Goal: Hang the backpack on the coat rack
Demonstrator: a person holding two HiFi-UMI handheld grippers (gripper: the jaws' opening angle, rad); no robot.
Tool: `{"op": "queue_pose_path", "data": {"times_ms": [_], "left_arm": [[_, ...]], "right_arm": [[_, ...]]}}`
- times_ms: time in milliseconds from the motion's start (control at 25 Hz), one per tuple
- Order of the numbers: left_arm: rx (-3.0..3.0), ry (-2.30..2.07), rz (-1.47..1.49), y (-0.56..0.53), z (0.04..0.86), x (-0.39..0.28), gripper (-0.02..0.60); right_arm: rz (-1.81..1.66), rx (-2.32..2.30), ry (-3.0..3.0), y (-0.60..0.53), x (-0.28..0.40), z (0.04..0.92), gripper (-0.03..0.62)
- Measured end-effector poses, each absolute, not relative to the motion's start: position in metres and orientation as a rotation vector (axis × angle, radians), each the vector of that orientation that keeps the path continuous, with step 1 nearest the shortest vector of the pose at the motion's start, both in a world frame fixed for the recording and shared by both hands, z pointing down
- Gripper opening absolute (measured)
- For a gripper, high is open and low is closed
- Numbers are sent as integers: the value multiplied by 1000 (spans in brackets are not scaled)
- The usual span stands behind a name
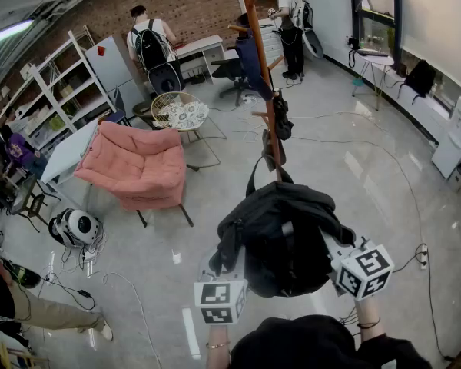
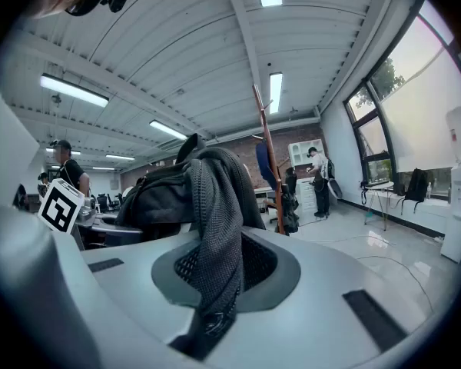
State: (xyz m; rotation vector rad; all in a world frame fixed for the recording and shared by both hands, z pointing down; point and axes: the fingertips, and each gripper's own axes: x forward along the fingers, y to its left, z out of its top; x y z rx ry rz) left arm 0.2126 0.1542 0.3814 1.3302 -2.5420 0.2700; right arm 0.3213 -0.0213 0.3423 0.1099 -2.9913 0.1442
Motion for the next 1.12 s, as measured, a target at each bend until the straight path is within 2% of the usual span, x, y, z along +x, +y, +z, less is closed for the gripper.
{"op": "queue_pose_path", "data": {"times_ms": [1120], "left_arm": [[1146,-2588,282,146,382,221,146]], "right_arm": [[188,-52,-2970,-42,311,349,41]]}}
